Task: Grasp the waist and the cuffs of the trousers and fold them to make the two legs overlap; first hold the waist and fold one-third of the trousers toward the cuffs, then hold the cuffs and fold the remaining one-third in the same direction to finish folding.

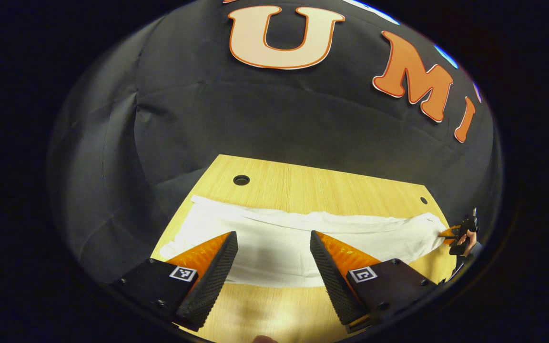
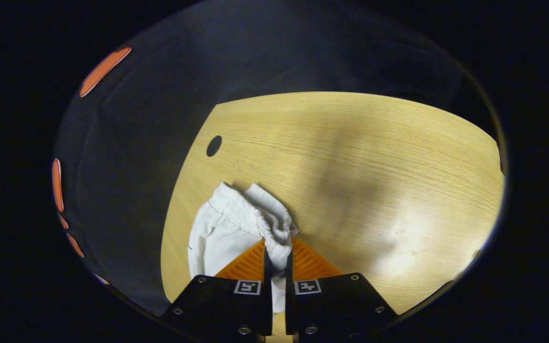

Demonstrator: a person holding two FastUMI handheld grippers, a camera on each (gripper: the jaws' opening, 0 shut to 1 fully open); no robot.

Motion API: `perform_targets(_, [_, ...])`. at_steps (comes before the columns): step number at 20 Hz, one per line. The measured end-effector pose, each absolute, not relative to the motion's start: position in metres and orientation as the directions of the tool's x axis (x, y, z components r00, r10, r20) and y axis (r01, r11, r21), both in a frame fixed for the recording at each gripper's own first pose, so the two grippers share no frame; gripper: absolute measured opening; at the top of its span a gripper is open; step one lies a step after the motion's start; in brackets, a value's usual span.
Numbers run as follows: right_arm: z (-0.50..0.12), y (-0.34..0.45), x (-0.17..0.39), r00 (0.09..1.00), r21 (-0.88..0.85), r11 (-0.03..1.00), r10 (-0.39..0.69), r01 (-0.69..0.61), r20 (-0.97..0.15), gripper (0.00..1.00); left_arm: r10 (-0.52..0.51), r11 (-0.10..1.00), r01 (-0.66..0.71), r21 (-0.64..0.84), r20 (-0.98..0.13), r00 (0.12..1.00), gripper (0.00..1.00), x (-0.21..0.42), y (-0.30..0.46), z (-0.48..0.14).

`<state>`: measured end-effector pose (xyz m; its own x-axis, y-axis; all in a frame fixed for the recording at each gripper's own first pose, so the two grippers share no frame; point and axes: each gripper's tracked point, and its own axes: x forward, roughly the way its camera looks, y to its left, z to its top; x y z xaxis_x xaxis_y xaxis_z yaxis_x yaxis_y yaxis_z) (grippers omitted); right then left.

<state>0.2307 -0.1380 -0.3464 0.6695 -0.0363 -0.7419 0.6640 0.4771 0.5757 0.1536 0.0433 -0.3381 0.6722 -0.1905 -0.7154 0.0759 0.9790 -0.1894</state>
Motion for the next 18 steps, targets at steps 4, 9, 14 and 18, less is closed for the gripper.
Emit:
perform_targets(4, [-0.318, -0.137, 0.219, 0.745, 0.649, 0.477, -0.02, 0.593, -0.667, 0.11, -0.203, 0.977, 0.093, -0.189, -0.722, 0.662, 1.0, 0.142, 0.042, -0.341])
perform_targets(9, [-0.326, -0.139, 0.199, 0.806, 0.697, 0.484, -0.031, 0.53, -0.591, 0.11, -0.267, 0.96, 0.113, -0.257, -0.711, 0.65, 1.0, 0.139, 0.042, -0.345])
perform_targets(14, [-0.338, -0.132, 0.184, 0.851, 0.728, 0.5, -0.032, 0.468, -0.525, 0.11, -0.316, 0.947, 0.166, -0.275, -0.714, 0.624, 1.0, 0.137, 0.065, -0.356])
perform_targets(18, [-0.335, -0.14, 0.185, 0.872, 0.738, 0.527, -0.013, 0.421, -0.489, 0.11, -0.341, 0.938, 0.169, -0.302, -0.72, 0.604, 1.0, 0.137, 0.087, -0.372])
